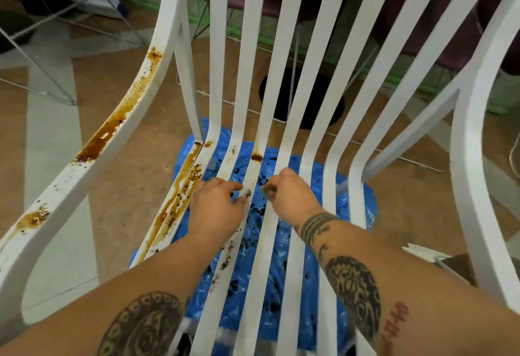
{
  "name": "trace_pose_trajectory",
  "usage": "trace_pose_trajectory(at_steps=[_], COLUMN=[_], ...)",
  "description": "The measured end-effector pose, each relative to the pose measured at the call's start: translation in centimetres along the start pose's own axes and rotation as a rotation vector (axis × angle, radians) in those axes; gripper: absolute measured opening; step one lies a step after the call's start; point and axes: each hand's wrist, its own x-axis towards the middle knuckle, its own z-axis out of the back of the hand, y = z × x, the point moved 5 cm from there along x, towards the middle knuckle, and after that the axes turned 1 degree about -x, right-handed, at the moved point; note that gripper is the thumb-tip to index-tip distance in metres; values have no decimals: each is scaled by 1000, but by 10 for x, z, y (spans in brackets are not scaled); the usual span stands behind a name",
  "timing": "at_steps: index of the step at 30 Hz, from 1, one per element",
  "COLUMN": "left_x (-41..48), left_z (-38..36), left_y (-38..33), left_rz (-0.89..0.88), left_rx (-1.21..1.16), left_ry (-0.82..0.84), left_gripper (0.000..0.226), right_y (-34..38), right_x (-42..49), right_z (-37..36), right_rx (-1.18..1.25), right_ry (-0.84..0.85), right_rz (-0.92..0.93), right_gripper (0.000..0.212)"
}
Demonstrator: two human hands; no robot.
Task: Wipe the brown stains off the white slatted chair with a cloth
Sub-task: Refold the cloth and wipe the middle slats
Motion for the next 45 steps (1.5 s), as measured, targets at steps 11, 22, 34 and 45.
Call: trace_pose_trajectory(at_steps=[11,22,34,45], left_x=[-48,-124,-177,-204], left_z=[23,36,82,159], left_y=[-5,-1,-24,-102], left_rz=[-17,73,379,265], left_rx=[19,-215,-758,-1271], left_ry=[71,173,311,381], left_gripper=[37,36,32,33], right_y=[38,71,73,76], right_x=[-105,-191,-235,-276], right_z=[-29,-47,38,156], right_rx=[-11,-5,728,1005], right_ry=[91,183,158,-177], right_rz=[40,83,-129,-79], right_gripper=[32,17,12,14])
